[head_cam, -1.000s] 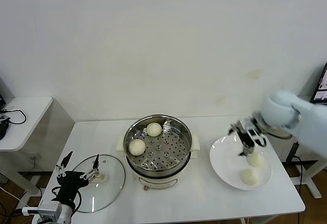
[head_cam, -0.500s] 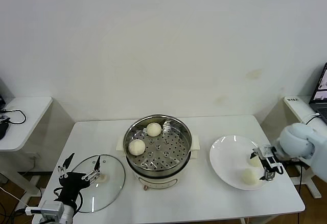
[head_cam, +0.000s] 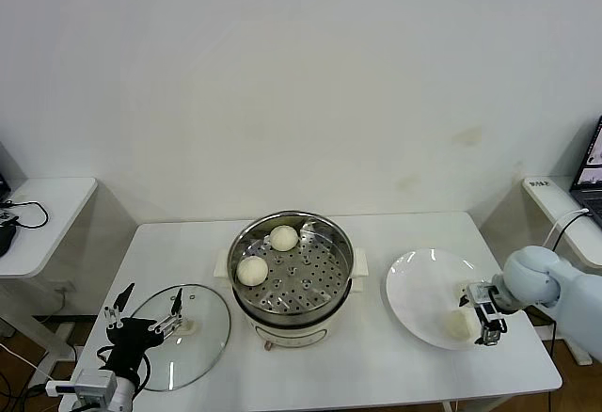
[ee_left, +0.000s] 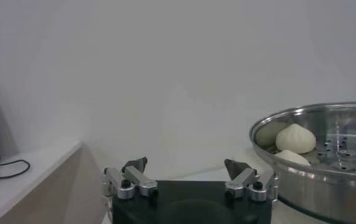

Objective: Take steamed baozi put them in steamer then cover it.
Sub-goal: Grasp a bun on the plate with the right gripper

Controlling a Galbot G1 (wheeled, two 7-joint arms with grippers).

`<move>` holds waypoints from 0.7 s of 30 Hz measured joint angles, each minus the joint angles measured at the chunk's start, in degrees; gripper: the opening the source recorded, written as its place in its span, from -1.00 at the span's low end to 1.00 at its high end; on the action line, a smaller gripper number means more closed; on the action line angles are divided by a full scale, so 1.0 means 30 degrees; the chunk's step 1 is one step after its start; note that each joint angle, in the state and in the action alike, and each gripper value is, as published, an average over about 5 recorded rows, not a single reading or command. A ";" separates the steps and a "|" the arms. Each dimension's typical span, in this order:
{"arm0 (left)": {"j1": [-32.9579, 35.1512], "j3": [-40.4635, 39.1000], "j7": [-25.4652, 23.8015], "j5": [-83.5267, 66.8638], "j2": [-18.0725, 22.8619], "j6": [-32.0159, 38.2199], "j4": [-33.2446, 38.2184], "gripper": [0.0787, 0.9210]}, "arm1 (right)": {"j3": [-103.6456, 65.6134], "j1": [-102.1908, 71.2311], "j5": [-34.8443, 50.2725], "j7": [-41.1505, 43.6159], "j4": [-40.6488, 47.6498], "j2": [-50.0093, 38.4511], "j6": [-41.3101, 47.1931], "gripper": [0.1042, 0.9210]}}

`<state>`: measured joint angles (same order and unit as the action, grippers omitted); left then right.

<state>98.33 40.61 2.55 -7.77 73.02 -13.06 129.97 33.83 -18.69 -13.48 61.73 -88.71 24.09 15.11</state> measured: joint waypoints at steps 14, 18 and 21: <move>-0.0044 -0.0036 0.0008 0.0023 0.0046 0.0000 -0.0023 0.77 | -0.0325 -0.0320 -0.0137 -0.0138 0.0594 0.0673 0.0321 0.41; -0.0052 -0.0052 0.0010 0.0025 0.0057 0.0000 -0.0001 0.77 | -0.0383 -0.0312 -0.0157 -0.0022 0.0635 0.0682 0.0348 0.33; -0.0044 -0.0077 0.0012 0.0026 0.0067 0.0000 0.0055 0.77 | -0.0435 -0.0261 -0.0142 0.0077 0.0668 0.0694 0.0355 0.28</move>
<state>98.20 40.38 2.59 -7.69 73.22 -13.06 130.14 32.53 -19.47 -13.91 61.96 -86.71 26.17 16.18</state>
